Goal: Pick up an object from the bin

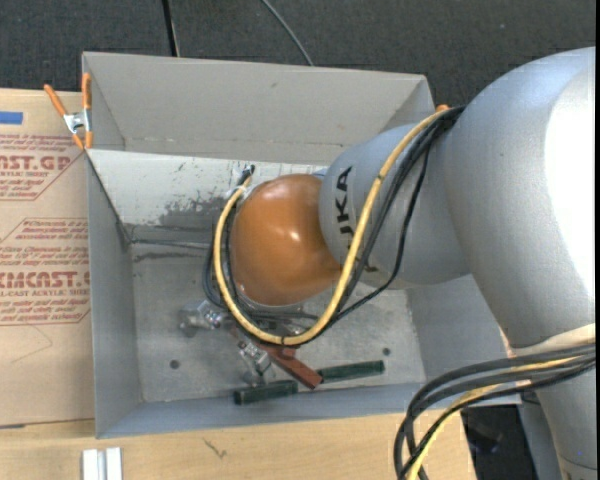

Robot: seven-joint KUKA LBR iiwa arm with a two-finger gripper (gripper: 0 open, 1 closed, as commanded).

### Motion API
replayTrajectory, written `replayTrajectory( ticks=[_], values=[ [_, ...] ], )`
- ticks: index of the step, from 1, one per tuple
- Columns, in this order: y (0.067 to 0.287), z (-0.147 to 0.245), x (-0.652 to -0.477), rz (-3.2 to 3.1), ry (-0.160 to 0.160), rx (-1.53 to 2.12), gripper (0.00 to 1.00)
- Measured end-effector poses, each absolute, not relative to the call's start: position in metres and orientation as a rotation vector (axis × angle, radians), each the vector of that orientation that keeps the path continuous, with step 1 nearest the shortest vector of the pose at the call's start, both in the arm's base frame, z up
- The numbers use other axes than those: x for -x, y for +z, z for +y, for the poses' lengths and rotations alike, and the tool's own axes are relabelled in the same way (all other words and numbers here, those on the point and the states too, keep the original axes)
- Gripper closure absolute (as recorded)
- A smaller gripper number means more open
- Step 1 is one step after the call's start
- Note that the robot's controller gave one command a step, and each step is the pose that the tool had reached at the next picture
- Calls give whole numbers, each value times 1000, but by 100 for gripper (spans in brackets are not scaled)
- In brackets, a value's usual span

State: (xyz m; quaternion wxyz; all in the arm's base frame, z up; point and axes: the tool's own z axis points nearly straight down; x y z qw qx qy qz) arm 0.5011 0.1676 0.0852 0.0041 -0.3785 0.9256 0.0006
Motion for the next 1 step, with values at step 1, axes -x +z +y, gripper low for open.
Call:
replayTrajectory(
  ticks=[1],
  values=[
    [87, 137, -501, 2910, 0, 1167, 0]
  ],
)
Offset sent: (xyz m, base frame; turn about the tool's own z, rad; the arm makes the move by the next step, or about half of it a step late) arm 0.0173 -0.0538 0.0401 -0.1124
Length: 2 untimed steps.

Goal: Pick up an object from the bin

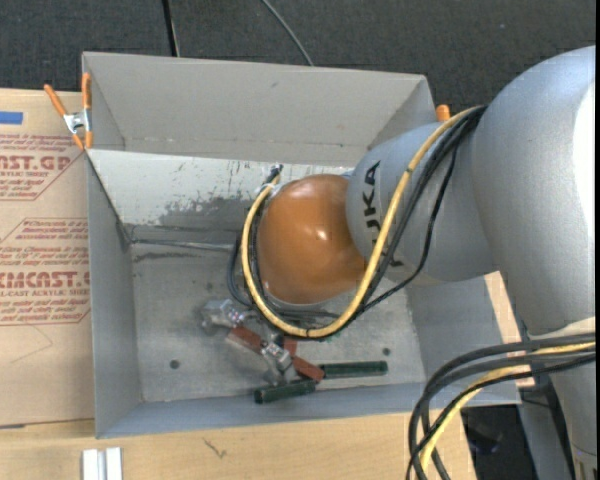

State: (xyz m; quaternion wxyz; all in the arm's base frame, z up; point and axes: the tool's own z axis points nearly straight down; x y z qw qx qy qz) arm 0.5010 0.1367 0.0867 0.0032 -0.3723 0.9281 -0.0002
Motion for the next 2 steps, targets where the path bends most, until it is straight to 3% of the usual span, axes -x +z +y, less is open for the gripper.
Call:
replayTrajectory(
  ticks=[1, 2],
  values=[
    [113, 122, -512, 2852, 2, 1318, 0],
    [72, 98, -560, 2913, 3, 1171, 100]
  ],
)
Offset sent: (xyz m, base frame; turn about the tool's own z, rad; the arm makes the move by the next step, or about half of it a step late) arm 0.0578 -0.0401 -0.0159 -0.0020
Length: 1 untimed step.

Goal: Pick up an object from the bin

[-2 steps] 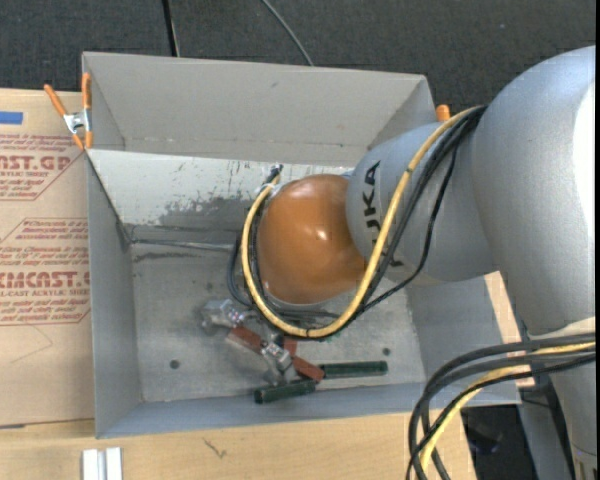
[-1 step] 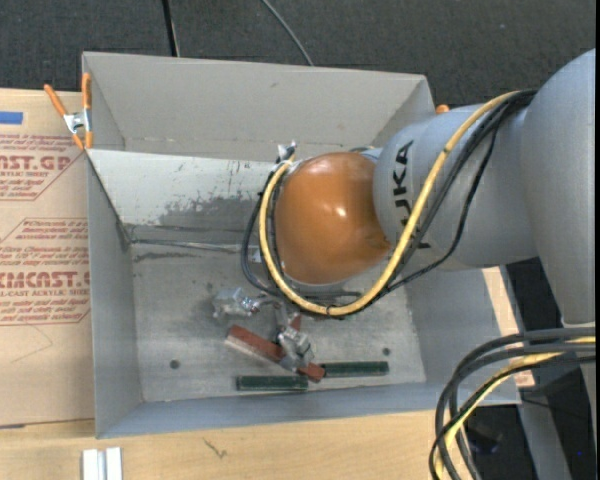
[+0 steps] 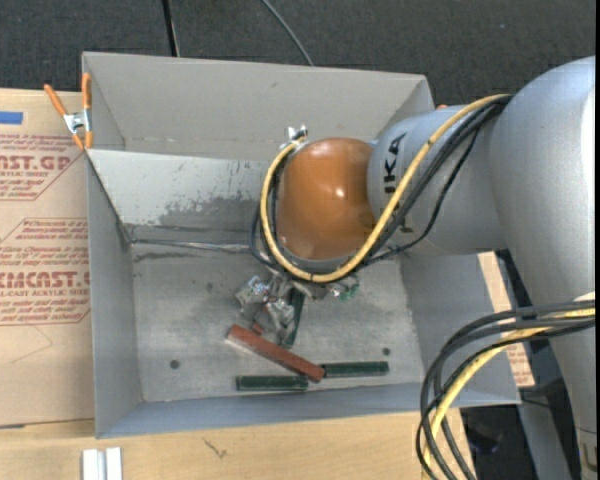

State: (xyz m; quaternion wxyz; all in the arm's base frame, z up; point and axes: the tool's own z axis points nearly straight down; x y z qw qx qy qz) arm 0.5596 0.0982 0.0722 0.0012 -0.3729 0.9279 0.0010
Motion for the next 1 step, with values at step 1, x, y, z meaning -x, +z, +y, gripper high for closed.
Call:
replayTrajectory(
  ticks=[1],
  values=[
    [72, 98, -560, 2913, 3, 1170, 100]
  ],
)
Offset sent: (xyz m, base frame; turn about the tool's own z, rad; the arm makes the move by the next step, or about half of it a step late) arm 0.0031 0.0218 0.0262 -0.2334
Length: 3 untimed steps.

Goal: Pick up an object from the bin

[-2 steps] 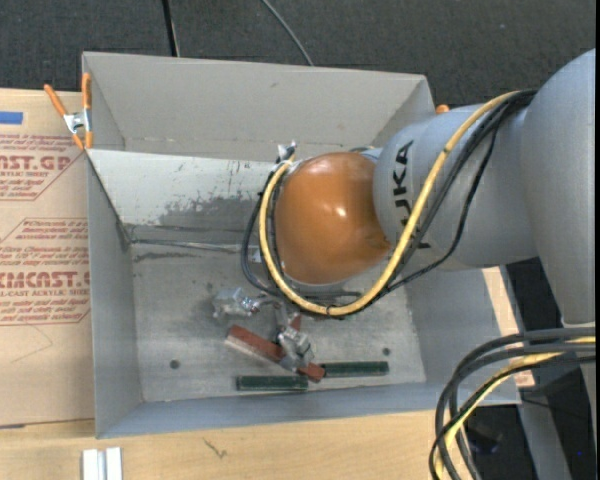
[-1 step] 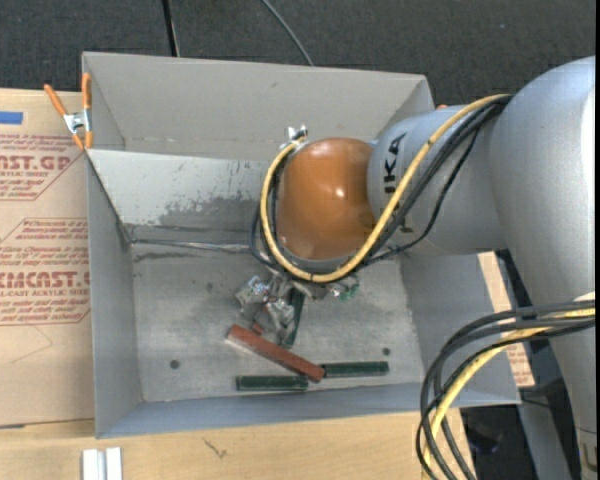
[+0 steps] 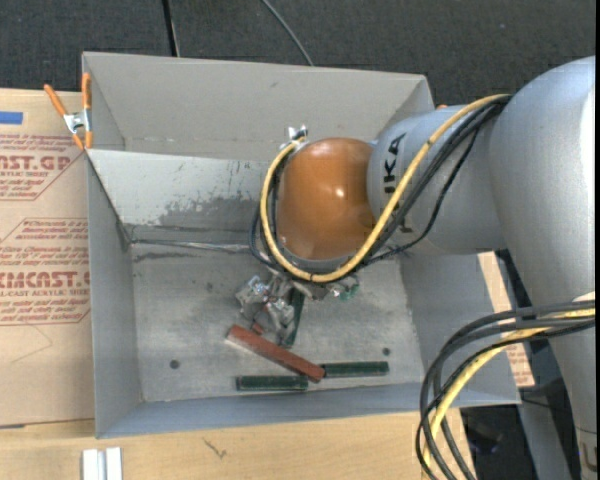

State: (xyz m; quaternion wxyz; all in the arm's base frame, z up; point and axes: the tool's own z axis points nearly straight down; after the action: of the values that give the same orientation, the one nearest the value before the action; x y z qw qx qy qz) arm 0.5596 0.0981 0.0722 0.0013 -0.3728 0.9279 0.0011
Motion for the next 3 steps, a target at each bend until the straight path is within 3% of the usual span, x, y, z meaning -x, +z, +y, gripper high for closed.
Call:
replayTrajectory(
  ticks=[1, 2, 3],
  values=[
    [99, 121, -563, 2755, 1, 1500, 0],
    [98, 121, -563, 2758, 4, 1499, 0],
    [71, 111, -551, 2533, 3, 1851, 100]
  ],
)
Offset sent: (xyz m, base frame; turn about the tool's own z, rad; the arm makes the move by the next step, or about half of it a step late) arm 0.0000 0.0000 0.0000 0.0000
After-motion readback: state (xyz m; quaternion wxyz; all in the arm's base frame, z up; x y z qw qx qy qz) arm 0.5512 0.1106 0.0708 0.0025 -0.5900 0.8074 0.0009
